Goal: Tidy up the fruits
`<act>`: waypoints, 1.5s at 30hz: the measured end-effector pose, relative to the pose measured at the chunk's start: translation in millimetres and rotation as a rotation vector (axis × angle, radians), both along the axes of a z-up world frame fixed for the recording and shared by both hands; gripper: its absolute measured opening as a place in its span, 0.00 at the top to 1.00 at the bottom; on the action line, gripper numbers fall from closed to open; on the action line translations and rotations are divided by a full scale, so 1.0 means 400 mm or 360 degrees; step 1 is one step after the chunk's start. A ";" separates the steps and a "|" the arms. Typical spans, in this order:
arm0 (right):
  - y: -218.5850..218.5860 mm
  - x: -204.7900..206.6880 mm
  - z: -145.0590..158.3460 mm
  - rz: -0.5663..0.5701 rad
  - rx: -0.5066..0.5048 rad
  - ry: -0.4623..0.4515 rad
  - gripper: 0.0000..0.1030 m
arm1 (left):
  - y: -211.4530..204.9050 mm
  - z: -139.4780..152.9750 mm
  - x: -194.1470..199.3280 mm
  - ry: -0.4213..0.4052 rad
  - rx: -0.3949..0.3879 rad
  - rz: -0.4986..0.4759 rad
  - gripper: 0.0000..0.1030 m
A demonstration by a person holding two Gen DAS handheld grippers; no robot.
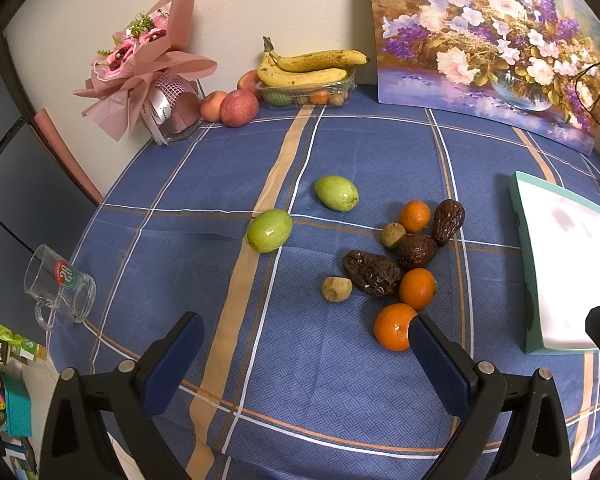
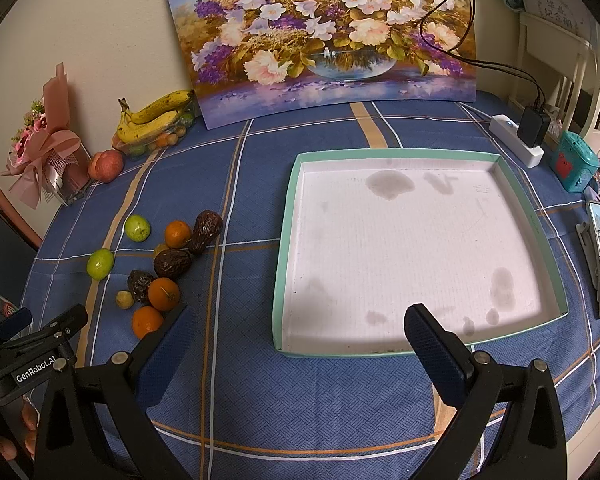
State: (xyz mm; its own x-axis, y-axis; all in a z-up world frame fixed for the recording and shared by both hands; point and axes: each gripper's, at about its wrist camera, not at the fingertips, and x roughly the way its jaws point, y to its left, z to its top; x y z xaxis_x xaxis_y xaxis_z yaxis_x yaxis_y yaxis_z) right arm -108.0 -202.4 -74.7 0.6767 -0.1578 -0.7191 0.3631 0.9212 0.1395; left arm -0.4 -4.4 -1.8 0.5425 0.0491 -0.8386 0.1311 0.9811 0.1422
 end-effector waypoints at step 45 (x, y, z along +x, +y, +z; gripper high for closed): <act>-0.014 0.082 0.063 0.0067 0.0010 -0.0073 0.00 | 0.066 0.062 0.129 -0.0148 -0.0417 0.0144 0.00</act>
